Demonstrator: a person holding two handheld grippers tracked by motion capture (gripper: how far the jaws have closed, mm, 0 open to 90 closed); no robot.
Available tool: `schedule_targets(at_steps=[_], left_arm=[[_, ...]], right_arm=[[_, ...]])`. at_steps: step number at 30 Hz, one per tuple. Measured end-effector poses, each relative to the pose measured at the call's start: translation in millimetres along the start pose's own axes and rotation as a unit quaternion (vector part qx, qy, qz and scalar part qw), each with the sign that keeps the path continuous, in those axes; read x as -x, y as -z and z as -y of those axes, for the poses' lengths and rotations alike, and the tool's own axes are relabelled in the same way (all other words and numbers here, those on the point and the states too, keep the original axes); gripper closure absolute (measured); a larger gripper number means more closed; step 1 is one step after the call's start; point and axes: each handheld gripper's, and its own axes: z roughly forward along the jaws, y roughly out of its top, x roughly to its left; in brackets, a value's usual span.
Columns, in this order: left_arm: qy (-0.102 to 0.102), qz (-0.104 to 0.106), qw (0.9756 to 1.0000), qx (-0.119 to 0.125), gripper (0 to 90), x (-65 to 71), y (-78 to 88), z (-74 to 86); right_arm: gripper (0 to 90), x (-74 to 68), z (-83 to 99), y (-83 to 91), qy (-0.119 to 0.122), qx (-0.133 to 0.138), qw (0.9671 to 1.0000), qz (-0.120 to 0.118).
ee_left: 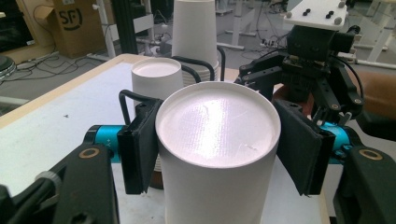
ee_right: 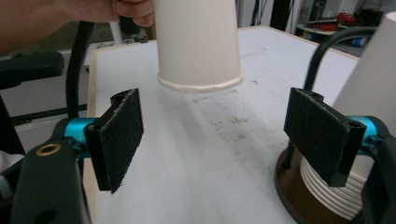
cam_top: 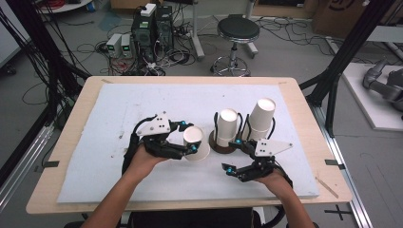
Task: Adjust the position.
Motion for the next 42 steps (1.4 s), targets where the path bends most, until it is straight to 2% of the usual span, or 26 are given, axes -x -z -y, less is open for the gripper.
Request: schedule_targets(at_steps=[6,18,27,36,42], left_arm=[[0.001,0.000,1.0000,0.004,35.3,6.3,-5.3,-0.3],[-0.011,0.033,0.9993,-0.009,35.5,14.8,-21.4,-1.2],[-0.031,0.065,0.9973,-0.017,35.4,23.0,-28.3,-1.6],[-0.037,0.094,0.9946,-0.023,35.6,28.6,-35.4,-2.1],[-0.037,0.112,0.9929,-0.019,35.6,32.1,-38.4,-2.1]], right_arm=[[20.2,-6.5,-3.7,-4.2,0.009,0.004,0.9999,-0.010],[20.2,-6.1,-5.4,-7.2,-0.001,0.015,0.9997,-0.021],[20.2,-8.9,-5.5,-11.9,0.003,0.010,0.9991,-0.042],[20.2,-12.4,-4.6,-20.9,0.006,0.008,0.9979,-0.064],[20.2,-14.4,-4.0,-26.4,0.011,0.004,0.9968,-0.079]])
